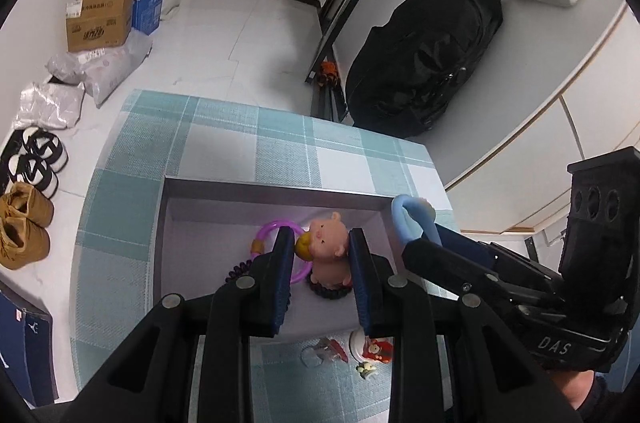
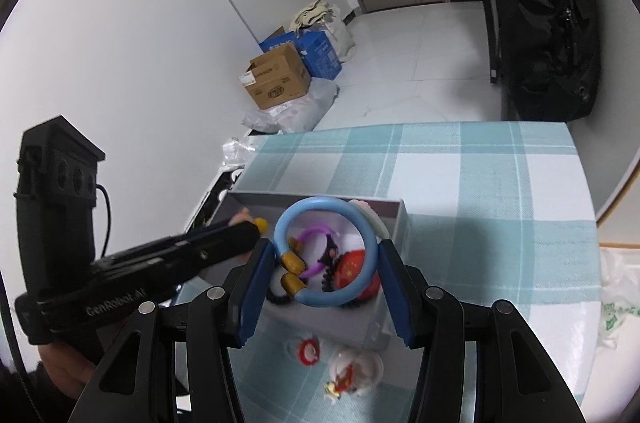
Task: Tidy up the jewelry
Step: 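Carry the bangle and pig charm into the box and open both grippers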
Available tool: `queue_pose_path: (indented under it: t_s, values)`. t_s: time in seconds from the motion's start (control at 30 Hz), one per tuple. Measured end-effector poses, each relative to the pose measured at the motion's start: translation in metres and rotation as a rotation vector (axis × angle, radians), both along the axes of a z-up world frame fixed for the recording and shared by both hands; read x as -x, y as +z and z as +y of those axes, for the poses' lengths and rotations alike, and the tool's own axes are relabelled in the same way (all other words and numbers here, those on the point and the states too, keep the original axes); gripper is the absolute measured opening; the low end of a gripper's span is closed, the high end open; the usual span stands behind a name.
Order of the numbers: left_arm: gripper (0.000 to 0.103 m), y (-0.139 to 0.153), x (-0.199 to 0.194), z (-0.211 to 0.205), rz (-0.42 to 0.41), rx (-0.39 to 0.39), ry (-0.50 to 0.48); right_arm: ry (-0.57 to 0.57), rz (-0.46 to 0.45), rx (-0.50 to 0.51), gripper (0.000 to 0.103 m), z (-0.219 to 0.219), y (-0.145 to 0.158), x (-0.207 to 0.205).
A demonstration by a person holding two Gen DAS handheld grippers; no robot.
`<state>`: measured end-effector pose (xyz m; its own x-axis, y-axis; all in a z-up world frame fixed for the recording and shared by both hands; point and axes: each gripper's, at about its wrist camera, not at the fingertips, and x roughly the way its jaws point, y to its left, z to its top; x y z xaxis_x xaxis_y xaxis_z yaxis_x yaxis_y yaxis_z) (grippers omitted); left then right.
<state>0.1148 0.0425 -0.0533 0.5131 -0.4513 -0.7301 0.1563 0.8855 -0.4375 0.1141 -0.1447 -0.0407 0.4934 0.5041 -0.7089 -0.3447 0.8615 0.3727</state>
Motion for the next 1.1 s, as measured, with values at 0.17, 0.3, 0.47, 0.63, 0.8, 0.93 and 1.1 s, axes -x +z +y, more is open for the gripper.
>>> queue_pose_path:
  t_s: [0.17, 0.3, 0.47, 0.63, 0.8, 0.93, 1.1]
  values:
    - [0.022, -0.007, -0.008, 0.004, 0.04, 0.027, 0.017, 0.002, 0.02, -0.007, 0.052, 0.005, -0.005, -0.009]
    - [0.022, -0.01, -0.012, 0.006, 0.06, 0.036, 0.022, 0.013, 0.019, 0.007, 0.052, 0.01, -0.007, -0.012]
    - [0.022, -0.011, -0.014, 0.005, 0.069, 0.04, 0.026, 0.015, 0.026, 0.003, 0.052, 0.01, -0.009, -0.013]
    - [0.022, -0.011, -0.015, 0.002, 0.071, 0.03, 0.018, 0.015, 0.041, 0.002, 0.052, 0.009, -0.012, -0.015]
    - [0.022, -0.014, -0.017, 0.002, 0.082, 0.024, 0.024, 0.025, 0.036, 0.015, 0.052, 0.012, -0.012, -0.014]
    - [0.022, -0.017, -0.019, 0.004, 0.099, 0.032, 0.034, 0.041, 0.038, 0.024, 0.052, 0.015, -0.013, -0.012]
    - [0.03, -0.019, -0.022, 0.007, 0.125, 0.023, 0.054, 0.036, 0.031, 0.032, 0.054, 0.014, -0.012, -0.011]
